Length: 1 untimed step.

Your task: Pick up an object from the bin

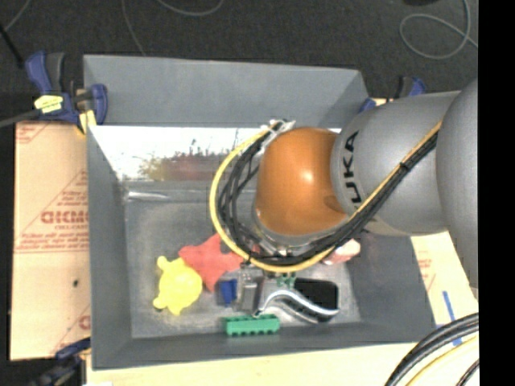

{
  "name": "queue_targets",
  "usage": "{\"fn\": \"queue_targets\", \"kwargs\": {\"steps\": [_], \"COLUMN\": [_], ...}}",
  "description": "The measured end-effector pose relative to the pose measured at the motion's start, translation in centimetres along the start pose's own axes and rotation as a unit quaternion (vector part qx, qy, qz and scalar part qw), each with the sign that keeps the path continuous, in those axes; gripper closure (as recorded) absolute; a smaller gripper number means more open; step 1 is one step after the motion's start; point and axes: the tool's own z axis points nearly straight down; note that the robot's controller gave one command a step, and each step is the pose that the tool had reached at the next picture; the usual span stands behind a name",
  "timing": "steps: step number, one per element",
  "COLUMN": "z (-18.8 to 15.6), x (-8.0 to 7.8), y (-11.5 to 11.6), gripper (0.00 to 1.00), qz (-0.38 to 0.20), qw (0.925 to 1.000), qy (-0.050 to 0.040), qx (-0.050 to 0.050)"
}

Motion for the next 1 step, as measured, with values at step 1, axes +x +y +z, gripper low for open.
{"fn": "queue_targets", "kwargs": {"steps": [1], "z": [-0.46], "x": [-0.17], "y": [-0.06], "gripper": [0.00], "qz": [0.002], "qw": [1.0000], "qy": [-0.0040], "qx": [-0.001]}}
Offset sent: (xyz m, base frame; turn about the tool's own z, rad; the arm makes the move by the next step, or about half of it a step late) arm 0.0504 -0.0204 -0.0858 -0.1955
